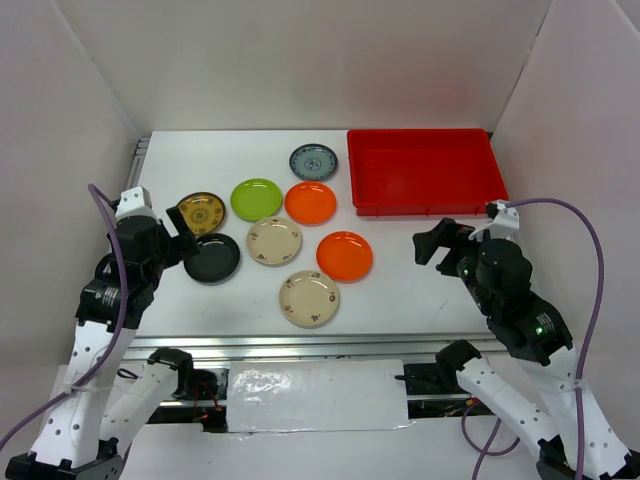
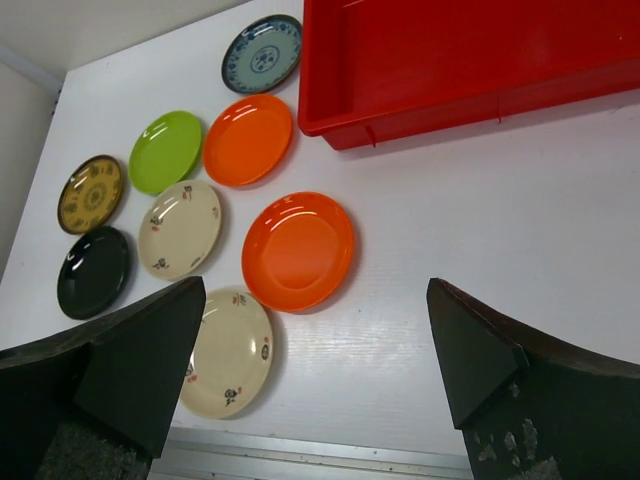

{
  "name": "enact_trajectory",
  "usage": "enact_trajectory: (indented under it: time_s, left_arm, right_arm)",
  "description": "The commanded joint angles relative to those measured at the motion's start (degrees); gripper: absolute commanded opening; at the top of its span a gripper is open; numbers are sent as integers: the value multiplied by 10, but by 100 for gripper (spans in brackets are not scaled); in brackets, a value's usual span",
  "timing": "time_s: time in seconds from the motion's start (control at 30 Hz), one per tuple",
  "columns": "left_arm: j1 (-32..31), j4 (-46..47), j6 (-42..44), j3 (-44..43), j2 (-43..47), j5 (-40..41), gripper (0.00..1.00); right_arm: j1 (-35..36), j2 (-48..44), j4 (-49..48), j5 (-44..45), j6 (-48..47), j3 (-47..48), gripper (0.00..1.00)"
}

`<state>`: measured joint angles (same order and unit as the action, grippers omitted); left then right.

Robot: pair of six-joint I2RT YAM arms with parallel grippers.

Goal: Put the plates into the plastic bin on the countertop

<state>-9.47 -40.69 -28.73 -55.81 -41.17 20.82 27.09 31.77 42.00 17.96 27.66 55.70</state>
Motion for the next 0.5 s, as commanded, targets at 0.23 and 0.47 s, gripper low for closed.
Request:
enact_trajectory:
  time_s: [0.23, 0.47]
  left_arm:
    - [-3, 6, -9, -7, -10, 30, 99]
    - [-2, 11, -2, -5, -3, 16, 99]
  right_arm:
    - [-19, 25, -37, -25, 47, -55, 100]
    - [-82, 183, -173, -146, 141, -181, 100]
